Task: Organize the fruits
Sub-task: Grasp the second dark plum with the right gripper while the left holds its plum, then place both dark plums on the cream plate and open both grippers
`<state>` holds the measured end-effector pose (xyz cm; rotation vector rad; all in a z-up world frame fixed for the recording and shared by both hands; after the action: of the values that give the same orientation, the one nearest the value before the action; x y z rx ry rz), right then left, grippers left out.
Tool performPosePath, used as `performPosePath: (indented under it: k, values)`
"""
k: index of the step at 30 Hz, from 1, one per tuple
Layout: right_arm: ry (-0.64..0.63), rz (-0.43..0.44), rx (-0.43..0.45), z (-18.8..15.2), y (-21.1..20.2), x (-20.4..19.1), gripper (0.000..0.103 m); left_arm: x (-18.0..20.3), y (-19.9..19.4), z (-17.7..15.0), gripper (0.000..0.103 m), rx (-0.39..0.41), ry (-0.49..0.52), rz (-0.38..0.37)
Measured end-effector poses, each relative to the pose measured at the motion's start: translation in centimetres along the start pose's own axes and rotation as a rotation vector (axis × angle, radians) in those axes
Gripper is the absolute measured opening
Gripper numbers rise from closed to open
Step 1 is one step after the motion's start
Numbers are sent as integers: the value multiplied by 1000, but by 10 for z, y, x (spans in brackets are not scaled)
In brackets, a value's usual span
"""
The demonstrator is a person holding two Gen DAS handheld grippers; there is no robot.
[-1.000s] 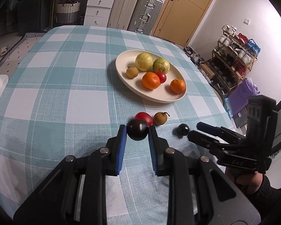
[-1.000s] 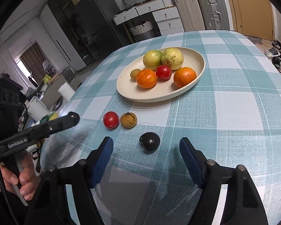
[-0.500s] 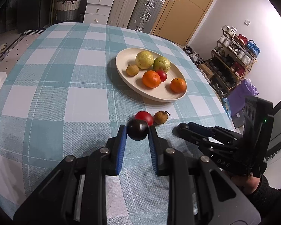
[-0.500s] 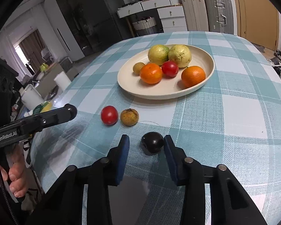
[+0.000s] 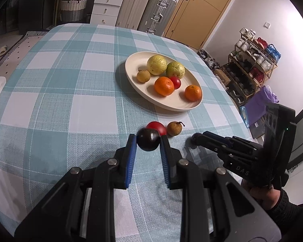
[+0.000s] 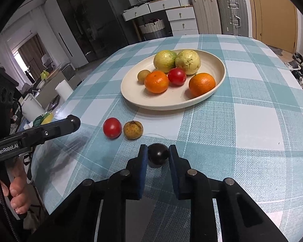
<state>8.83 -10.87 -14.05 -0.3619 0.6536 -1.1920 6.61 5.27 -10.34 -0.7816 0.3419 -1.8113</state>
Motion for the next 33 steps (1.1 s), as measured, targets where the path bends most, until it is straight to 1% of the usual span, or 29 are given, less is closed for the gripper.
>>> performPosePath:
  k: [4, 8, 16, 21, 25, 33]
  values:
    - [14, 9, 14, 2, -4, 2, 21, 2, 3, 2, 21, 1, -6, -10]
    - [39, 44, 44, 10, -11, 1, 21, 5, 6, 8, 21, 10, -3, -16]
    - [25, 99, 112, 45, -17, -5, 21, 12, 26, 35, 21, 23, 10, -29]
    - [37, 117, 135, 67, -10, -1, 21, 15, 48, 55, 21, 23, 10, -38]
    - [51, 123, 140, 80, 1, 5, 21, 13, 70, 66, 21, 4, 6, -34]
    - [58, 136, 119, 90, 24, 9, 21, 14, 105, 74, 21, -41, 7, -38]
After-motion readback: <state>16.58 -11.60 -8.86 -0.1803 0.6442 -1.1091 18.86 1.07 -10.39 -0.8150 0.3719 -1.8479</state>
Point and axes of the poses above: each gripper's, at about its wrist camera, not at the fingertips, and y roughly the way its jaws point, x to its right, z to its top, the point moved 3 cm from there along y, roughly the way its jaws point, and after that the axes turned 14 degrees about x, right-handed, at the moved point
